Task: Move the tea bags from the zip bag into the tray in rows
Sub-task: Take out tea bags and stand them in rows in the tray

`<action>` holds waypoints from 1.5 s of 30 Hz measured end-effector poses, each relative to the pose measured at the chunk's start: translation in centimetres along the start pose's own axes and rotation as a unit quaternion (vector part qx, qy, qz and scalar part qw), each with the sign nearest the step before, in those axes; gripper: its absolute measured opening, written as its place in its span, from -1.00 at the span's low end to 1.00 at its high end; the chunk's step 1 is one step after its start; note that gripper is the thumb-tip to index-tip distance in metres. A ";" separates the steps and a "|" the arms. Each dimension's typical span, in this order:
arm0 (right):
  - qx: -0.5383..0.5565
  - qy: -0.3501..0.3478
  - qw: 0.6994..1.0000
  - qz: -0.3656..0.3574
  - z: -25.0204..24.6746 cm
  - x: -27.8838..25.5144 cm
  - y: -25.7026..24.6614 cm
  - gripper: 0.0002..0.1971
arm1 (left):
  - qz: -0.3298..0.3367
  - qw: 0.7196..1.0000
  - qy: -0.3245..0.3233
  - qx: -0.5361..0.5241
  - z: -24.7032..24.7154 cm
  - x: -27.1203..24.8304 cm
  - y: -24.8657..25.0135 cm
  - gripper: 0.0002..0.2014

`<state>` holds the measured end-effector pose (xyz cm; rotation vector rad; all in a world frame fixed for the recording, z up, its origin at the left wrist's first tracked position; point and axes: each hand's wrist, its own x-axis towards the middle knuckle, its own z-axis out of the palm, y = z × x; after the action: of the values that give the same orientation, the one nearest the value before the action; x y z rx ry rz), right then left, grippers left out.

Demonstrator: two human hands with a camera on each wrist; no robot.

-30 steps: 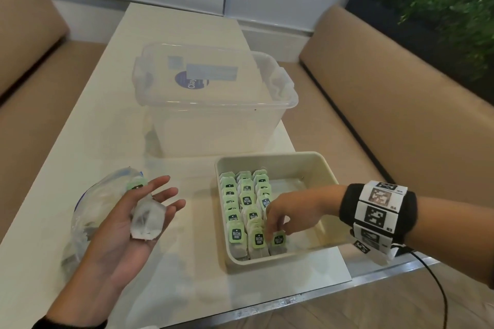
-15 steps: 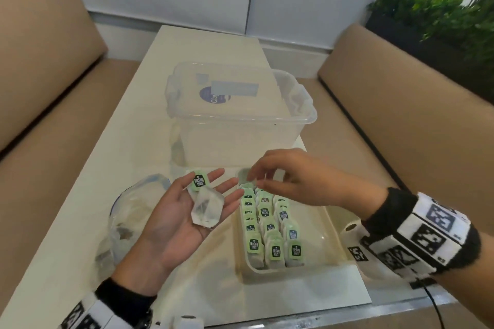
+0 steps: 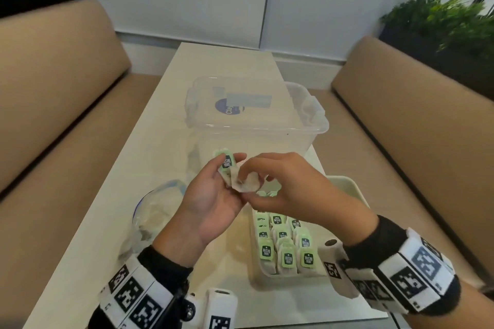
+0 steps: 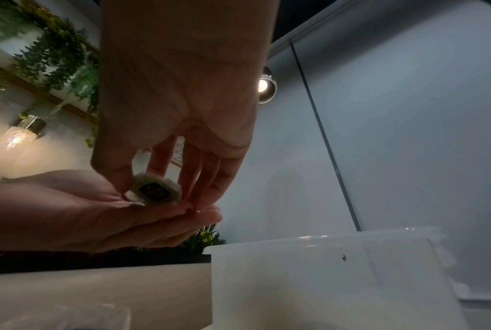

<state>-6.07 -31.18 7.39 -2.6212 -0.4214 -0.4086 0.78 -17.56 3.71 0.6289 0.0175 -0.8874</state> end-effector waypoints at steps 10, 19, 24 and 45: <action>0.110 0.080 0.978 0.161 -1.3 0.2 1.7 -0.89 | 0.056 0.993 -0.016 0.106 0.1 -0.2 -2.1 -0.72; 0.106 0.097 0.972 0.188 -0.9 -0.1 1.6 -0.88 | 0.101 0.983 0.053 0.144 -0.9 0.4 -3.9 -0.81; 0.113 0.091 0.970 0.196 -1.0 -0.5 1.8 -0.89 | 0.103 0.983 0.054 0.142 -1.1 0.1 -4.3 -0.86; -0.045 -0.065 0.992 0.099 -3.6 -0.7 -1.9 -0.91 | 0.037 0.972 0.005 0.231 -0.5 -0.8 -6.4 -0.72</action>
<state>-8.08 -31.44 10.90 -2.7550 -0.1843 -0.1971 -4.29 -19.70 0.28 1.0615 -0.2085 -0.8191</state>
